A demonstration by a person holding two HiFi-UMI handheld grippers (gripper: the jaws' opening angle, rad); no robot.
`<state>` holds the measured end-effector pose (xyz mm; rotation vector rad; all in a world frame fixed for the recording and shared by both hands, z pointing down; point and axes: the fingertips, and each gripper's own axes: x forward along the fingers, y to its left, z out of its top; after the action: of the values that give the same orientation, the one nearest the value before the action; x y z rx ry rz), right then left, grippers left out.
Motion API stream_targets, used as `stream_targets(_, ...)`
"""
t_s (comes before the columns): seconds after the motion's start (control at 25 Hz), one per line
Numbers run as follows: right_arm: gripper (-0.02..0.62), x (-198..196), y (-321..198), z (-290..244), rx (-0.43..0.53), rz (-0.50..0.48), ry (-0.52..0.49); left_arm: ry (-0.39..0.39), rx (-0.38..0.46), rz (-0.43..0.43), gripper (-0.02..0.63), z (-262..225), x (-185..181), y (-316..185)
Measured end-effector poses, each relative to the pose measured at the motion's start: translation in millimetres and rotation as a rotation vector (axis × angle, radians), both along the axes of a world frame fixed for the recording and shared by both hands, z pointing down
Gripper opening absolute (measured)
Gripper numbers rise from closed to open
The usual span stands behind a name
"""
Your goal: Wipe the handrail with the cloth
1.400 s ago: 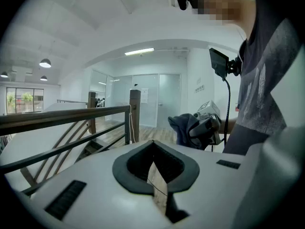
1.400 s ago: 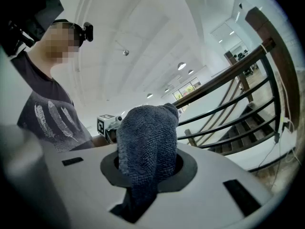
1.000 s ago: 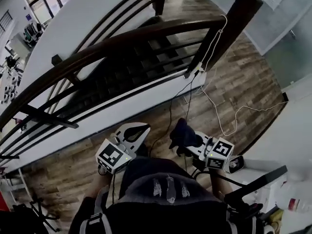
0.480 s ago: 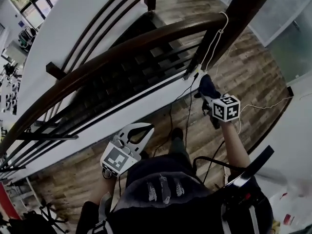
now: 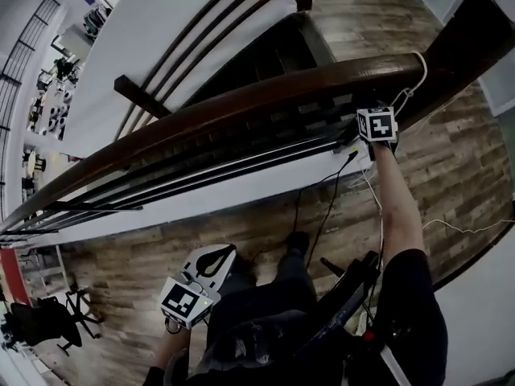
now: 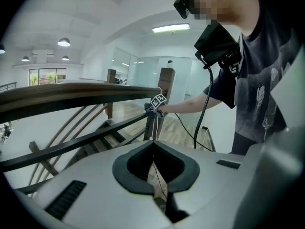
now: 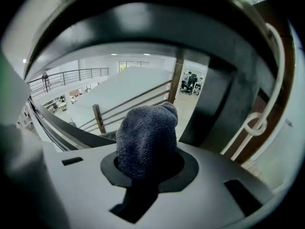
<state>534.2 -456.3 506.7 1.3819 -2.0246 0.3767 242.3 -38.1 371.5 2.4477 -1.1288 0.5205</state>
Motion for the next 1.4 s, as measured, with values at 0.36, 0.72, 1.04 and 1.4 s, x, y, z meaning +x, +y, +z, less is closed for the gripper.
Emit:
stream_targets(0.36, 0.066, -15, -5, 6, 0.07, 0.085, -0.033, -0.01, -0.018, -0.116, 0.006, 3, -31, 3)
stream_targets(0.72, 0.066, -181, 74, 12, 0.005, 0.007, -0.02, 0.052, 0.072, -0.125, 0.006, 8, -148, 38)
stream_targets(1.04, 0.066, -357, 135, 20, -0.058, -0.008, 0.026, 0.055, 0.073, -0.092, 0.006, 27, -341, 112)
stream_targets(1.4, 0.066, -582, 200, 9, -0.036, -0.123, -0.05, 0.059, 0.044, -0.225, 0.006, 21, -487, 150)
